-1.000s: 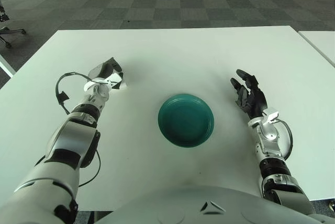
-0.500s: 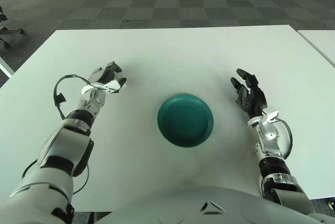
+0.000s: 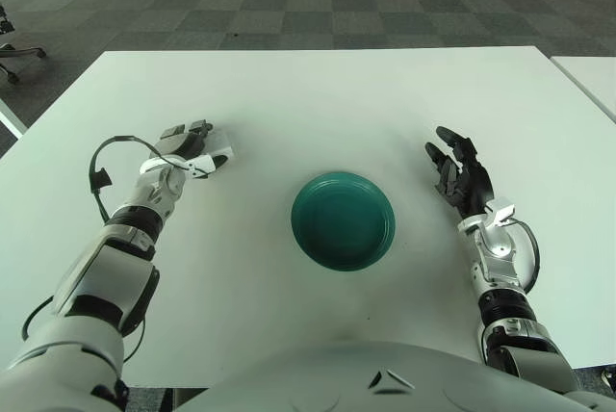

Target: Put the charger into the plate.

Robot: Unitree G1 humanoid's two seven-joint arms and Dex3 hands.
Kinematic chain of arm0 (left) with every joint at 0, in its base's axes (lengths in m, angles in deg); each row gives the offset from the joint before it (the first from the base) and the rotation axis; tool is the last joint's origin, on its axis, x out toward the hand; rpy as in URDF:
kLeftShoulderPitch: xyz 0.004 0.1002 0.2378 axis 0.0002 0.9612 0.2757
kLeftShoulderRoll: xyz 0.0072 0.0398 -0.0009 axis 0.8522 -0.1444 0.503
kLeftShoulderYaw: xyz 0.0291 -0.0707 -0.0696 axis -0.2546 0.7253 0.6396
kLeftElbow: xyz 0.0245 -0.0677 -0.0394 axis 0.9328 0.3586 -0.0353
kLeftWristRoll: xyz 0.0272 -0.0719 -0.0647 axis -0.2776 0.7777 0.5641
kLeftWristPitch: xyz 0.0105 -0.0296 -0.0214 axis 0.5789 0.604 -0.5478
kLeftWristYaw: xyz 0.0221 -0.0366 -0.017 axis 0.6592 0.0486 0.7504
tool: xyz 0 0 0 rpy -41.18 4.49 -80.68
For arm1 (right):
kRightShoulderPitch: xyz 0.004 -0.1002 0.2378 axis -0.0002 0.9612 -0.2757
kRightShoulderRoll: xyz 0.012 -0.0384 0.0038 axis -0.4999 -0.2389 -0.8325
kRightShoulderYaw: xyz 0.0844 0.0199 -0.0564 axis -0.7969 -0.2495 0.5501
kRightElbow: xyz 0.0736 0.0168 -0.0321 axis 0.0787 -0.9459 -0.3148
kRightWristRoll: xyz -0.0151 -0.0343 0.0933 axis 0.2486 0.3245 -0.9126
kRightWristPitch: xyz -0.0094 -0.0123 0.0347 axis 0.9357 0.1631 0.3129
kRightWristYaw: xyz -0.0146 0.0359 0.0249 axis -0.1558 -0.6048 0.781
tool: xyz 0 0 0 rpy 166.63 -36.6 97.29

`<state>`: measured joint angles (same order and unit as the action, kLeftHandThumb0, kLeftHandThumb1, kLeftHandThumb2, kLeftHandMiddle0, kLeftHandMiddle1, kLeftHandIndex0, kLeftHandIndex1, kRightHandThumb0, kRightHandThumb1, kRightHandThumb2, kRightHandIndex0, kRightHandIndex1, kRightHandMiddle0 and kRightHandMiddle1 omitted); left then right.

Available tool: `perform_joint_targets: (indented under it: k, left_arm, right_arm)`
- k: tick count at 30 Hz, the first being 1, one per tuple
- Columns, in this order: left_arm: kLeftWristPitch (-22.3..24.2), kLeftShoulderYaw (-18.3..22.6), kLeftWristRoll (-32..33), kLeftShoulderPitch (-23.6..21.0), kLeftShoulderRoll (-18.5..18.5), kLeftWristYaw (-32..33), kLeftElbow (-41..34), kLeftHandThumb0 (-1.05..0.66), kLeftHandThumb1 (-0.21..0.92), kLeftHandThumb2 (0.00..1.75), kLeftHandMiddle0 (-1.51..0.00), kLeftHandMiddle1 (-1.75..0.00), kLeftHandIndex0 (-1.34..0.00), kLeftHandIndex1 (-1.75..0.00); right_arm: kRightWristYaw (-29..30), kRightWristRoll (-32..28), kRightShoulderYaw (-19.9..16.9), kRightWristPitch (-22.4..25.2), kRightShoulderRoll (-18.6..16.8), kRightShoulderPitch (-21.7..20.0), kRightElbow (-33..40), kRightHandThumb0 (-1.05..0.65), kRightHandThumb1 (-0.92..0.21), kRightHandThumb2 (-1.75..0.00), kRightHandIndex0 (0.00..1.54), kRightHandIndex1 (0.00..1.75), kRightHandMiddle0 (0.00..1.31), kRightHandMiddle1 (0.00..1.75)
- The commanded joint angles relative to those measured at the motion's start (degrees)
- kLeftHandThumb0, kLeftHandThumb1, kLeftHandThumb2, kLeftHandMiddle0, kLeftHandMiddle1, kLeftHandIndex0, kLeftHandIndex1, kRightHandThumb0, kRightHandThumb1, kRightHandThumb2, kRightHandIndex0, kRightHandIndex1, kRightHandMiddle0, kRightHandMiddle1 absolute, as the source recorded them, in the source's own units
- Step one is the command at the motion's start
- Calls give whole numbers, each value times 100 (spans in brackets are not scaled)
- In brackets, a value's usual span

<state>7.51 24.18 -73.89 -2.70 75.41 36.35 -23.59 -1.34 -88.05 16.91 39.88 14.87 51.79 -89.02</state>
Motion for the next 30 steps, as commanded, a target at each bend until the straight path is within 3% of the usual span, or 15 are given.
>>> perform_joint_targets:
  k: [1, 10, 16, 26, 30]
  left_arm:
    - [59, -52, -80, -15, 128, -121, -24, -105, 92, 49, 0, 0, 0, -21]
    - [116, -91, -67, -92, 120, -327, 164, -105, 92, 47, 0, 0, 0, -22]
    - [108, -58, 3, -109, 106, -460, 222, -105, 92, 45, 0, 0, 0, -32]
    - [-103, 18, 166, -179, 86, -706, 567, -105, 92, 44, -2, -1, 0, -63]
    - [-165, -13, 174, -245, 43, -752, 890, -105, 92, 47, -17, -8, 0, -78]
  right_arm:
    - [-32, 34, 26, 139, -138, 607, -659, -89, -92, -87, 33, 0, 0, 56]
    - [-37, -5, -18, 162, -145, 571, -724, -89, -92, -87, 33, 0, 0, 57]
    - [-12, -83, -81, 136, -203, 578, -710, -90, -92, -88, 36, 2, 0, 61]
    - [105, -53, -99, 119, -259, 588, -669, -88, -92, -88, 39, 3, 0, 66]
    - [115, -87, -106, 140, -306, 598, -584, -88, -92, -88, 40, 3, 0, 68]
